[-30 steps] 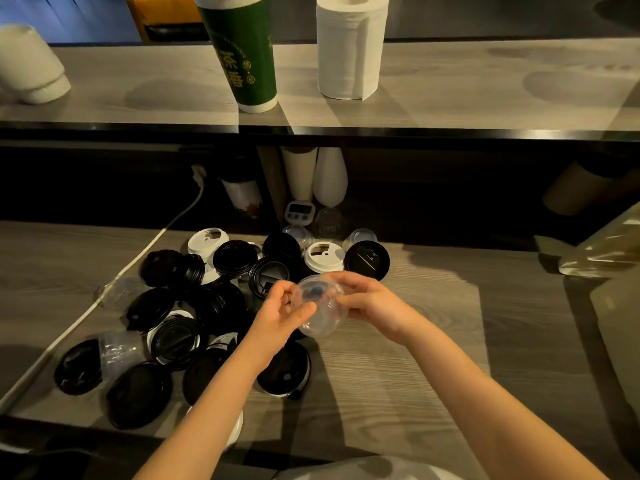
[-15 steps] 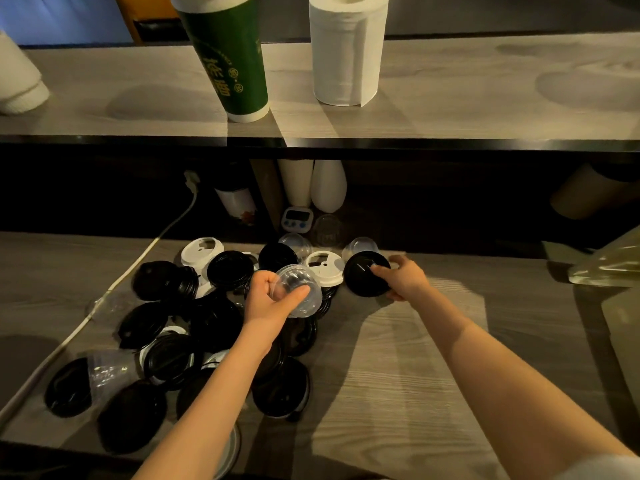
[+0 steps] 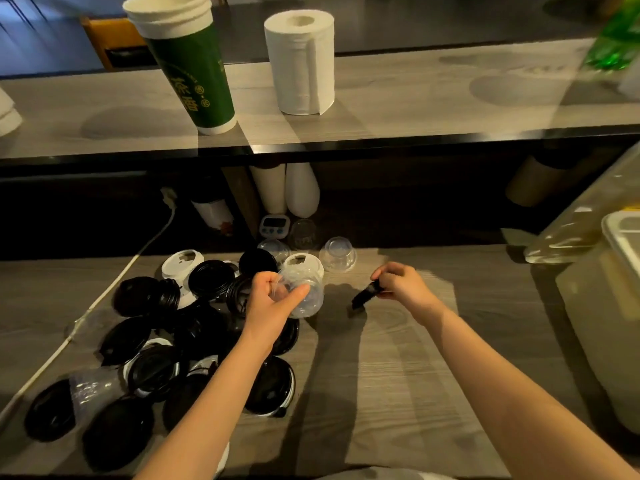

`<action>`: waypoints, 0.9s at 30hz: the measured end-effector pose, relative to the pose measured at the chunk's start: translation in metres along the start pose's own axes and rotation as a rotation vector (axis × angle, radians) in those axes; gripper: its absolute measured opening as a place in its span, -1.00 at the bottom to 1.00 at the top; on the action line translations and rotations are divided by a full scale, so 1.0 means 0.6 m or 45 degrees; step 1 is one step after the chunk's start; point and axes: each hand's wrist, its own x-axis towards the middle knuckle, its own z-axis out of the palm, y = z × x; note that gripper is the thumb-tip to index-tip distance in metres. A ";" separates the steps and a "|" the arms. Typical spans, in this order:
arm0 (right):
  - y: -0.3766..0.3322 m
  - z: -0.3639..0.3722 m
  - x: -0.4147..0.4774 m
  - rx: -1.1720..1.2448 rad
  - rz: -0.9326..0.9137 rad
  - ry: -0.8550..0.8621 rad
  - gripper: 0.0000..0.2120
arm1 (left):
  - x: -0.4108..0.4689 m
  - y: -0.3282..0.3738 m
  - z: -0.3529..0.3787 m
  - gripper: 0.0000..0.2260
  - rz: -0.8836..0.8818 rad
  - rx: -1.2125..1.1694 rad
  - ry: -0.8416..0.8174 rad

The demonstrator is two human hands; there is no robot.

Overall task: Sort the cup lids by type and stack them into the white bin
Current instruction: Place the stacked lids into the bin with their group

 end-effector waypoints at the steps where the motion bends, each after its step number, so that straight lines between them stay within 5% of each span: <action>1: -0.001 -0.006 -0.014 -0.030 -0.034 0.009 -0.87 | -0.003 0.001 0.006 -0.67 0.008 0.006 -0.006; 10: -0.016 -0.097 -0.127 -0.498 -0.327 0.317 -0.69 | -0.040 0.055 0.097 -0.67 0.122 -0.057 -0.172; 17: -0.037 -0.220 -0.203 -0.370 -0.459 0.485 -0.47 | -0.080 0.118 0.215 -0.66 0.226 -0.061 -0.379; 27: -0.032 -0.472 -0.261 -0.356 -0.448 0.564 -0.46 | -0.161 0.201 0.409 -0.76 0.438 0.183 -0.415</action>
